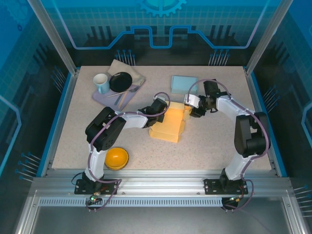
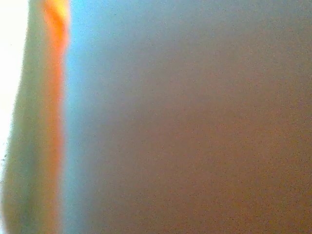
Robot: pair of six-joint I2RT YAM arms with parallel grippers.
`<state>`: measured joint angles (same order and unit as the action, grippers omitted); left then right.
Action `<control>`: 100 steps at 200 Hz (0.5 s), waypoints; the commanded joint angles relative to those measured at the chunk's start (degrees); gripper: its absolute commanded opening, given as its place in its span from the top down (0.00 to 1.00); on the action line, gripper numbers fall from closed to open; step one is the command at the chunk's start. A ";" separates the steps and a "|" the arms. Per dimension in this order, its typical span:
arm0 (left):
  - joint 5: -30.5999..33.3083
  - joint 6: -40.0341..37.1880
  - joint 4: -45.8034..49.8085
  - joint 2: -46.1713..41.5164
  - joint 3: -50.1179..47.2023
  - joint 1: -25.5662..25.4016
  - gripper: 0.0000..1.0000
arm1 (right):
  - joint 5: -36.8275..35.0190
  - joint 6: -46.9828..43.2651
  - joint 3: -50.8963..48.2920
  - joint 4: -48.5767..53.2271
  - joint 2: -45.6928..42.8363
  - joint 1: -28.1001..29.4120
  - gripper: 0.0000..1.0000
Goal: Fold the paper box
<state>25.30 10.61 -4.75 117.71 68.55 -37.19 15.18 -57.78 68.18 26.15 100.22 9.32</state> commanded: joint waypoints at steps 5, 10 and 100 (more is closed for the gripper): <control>0.08 -1.72 7.67 3.37 -0.53 -0.25 0.98 | 3.70 3.27 -0.06 -1.07 -0.18 1.04 0.49; 0.10 -1.71 7.73 3.37 -0.54 -0.24 0.98 | 3.75 3.49 -0.07 -1.22 -0.34 1.05 0.49; 0.21 -1.66 8.28 3.64 0.00 -0.25 0.98 | 1.34 10.48 -1.57 -6.81 -1.70 4.09 0.49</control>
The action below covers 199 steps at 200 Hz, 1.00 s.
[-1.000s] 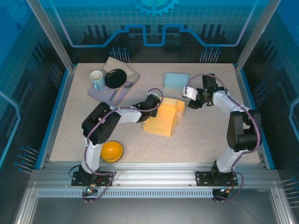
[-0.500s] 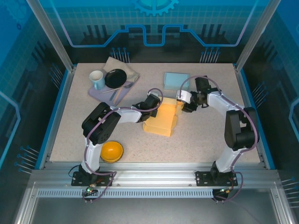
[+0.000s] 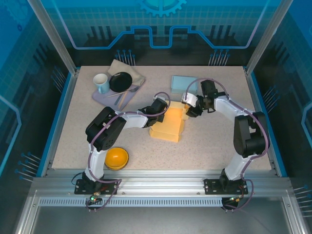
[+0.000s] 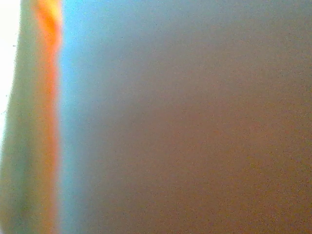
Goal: Fold the paper box
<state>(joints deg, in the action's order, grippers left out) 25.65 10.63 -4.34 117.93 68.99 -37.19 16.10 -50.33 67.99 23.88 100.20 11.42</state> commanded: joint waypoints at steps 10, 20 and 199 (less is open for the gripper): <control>-0.16 -1.74 7.94 3.47 -0.36 -0.33 0.98 | -1.05 4.24 -1.95 -6.05 -1.85 2.59 0.49; -0.16 -1.74 8.01 3.53 -0.41 -0.20 0.98 | -2.20 5.79 -2.39 -7.34 -2.16 3.15 0.49; -3.10 5.02 23.88 4.33 13.37 -0.72 0.99 | -27.80 32.54 -8.80 -23.96 -5.62 12.67 0.50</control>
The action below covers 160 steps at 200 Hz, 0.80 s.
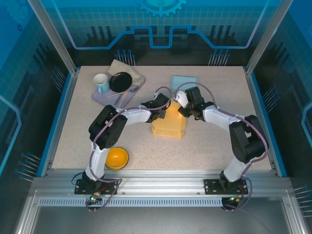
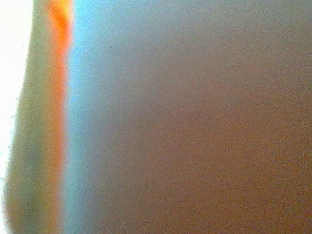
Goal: Fold the paper box
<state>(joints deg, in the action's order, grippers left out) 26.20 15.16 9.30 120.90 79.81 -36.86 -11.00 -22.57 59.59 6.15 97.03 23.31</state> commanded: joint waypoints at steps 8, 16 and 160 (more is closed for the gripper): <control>-4.37 1.02 10.71 1.31 2.93 -1.11 0.99 | -0.69 6.34 -0.27 -6.28 -2.63 0.73 0.50; -5.15 1.60 11.26 1.29 3.23 -1.06 0.99 | -0.97 7.85 0.03 -6.22 -2.55 0.64 0.50; -9.87 6.63 22.03 2.91 9.48 -1.15 0.99 | 16.76 16.18 -4.45 -0.22 -9.66 -4.88 0.43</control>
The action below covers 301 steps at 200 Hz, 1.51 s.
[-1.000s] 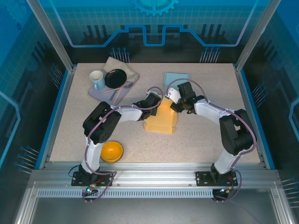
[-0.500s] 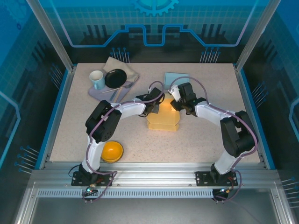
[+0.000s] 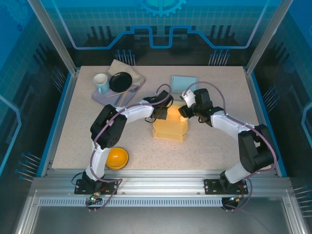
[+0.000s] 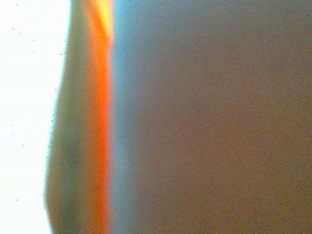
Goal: Fold the paper box
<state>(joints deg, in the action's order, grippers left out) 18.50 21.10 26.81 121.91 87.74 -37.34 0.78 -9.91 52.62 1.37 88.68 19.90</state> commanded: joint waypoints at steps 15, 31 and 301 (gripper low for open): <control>-2.40 0.86 4.79 2.06 1.79 -0.66 0.99 | 5.87 5.30 2.88 6.37 -2.03 -2.82 0.42; -2.56 0.87 5.07 2.11 1.87 -0.68 0.99 | 6.78 8.01 2.83 7.44 -3.50 -4.91 0.41; -10.10 3.24 6.63 -0.44 3.35 0.37 0.99 | -5.77 7.29 2.02 10.51 -0.80 2.08 0.50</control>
<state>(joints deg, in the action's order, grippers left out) 11.86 22.68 29.98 122.04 89.56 -37.01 -1.61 -4.71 52.77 13.89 87.26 20.58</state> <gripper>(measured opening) 0.090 0.525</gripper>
